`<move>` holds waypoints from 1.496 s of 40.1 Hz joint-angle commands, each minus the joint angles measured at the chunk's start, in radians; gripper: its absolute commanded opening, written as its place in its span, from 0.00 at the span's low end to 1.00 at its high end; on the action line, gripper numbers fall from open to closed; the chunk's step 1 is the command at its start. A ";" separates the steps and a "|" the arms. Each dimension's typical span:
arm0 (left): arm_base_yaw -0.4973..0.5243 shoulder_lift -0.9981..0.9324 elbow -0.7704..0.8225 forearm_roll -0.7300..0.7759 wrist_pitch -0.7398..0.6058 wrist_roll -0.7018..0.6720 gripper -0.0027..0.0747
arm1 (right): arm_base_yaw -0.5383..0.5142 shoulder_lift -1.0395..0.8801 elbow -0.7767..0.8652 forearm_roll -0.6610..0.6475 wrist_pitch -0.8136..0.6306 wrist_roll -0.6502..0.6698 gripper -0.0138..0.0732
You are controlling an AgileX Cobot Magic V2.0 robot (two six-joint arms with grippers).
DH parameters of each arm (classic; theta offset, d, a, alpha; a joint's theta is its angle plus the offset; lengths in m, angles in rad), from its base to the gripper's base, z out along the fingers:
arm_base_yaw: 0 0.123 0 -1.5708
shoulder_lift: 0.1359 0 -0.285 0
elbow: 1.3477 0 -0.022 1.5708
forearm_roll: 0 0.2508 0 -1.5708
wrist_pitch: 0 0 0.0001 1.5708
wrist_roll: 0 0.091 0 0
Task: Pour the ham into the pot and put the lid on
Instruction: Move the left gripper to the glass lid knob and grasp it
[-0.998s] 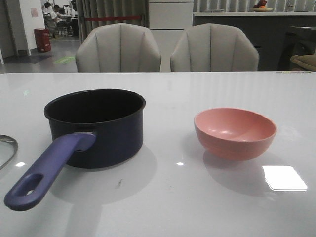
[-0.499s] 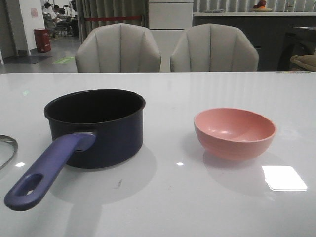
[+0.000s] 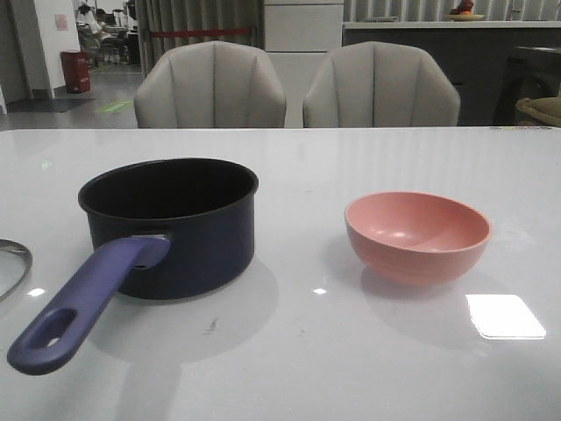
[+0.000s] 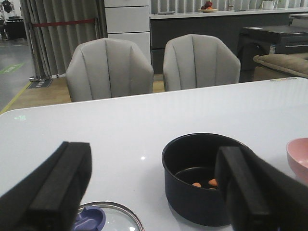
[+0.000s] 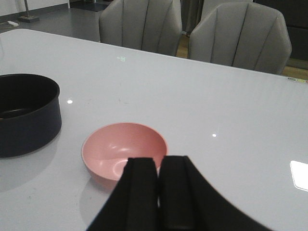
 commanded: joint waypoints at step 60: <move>0.297 1.318 -0.723 -0.054 0.525 -0.203 0.89 | 0.000 0.006 -0.028 0.007 -0.067 -0.012 0.33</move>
